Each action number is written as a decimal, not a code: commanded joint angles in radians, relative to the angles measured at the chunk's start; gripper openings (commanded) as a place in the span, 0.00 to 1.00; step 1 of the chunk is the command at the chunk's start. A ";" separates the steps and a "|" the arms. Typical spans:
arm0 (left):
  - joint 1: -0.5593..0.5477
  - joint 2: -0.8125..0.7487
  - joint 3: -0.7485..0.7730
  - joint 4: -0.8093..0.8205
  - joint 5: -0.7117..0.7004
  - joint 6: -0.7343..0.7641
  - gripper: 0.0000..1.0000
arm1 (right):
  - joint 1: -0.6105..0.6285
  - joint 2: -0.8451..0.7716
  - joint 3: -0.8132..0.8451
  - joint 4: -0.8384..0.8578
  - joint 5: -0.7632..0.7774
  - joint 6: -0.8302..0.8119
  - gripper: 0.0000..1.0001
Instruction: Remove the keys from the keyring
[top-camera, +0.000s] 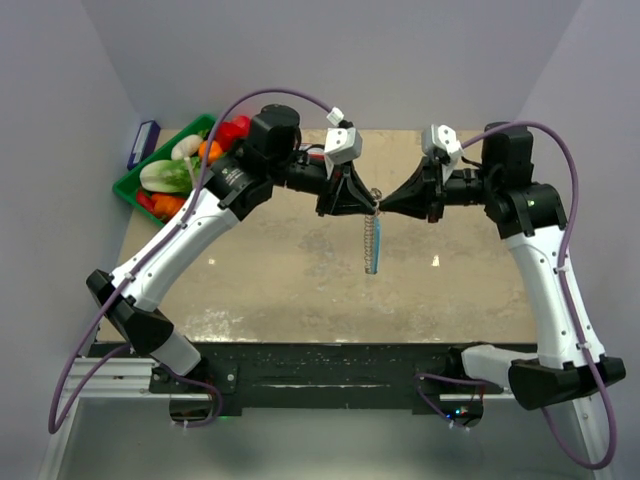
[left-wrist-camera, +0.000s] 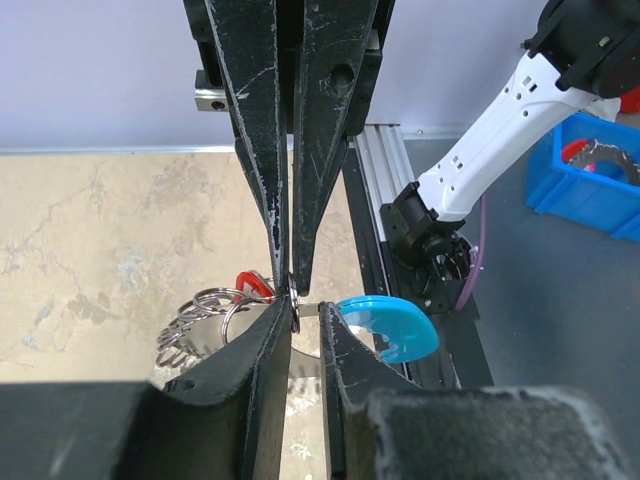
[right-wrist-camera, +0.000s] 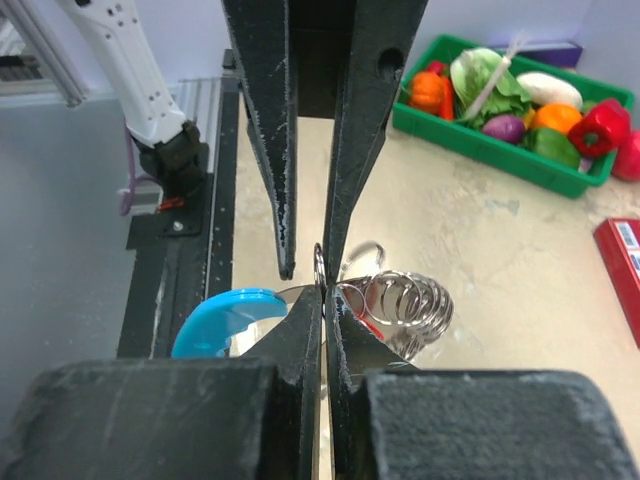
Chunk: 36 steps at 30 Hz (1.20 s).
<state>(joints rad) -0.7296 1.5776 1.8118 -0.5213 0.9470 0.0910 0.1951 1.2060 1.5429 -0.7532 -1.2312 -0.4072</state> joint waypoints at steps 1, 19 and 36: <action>-0.002 -0.030 -0.012 0.003 -0.014 0.021 0.24 | -0.002 0.023 0.109 -0.251 0.074 -0.183 0.00; -0.010 0.007 0.023 0.006 -0.097 0.016 0.33 | 0.032 0.110 0.249 -0.540 0.194 -0.384 0.00; -0.097 0.065 0.049 -0.072 -0.151 0.078 0.34 | 0.052 0.104 0.247 -0.531 0.228 -0.375 0.00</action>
<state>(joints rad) -0.8211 1.6474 1.8263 -0.5911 0.8043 0.1501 0.2405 1.3285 1.7523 -1.2976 -0.9932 -0.7765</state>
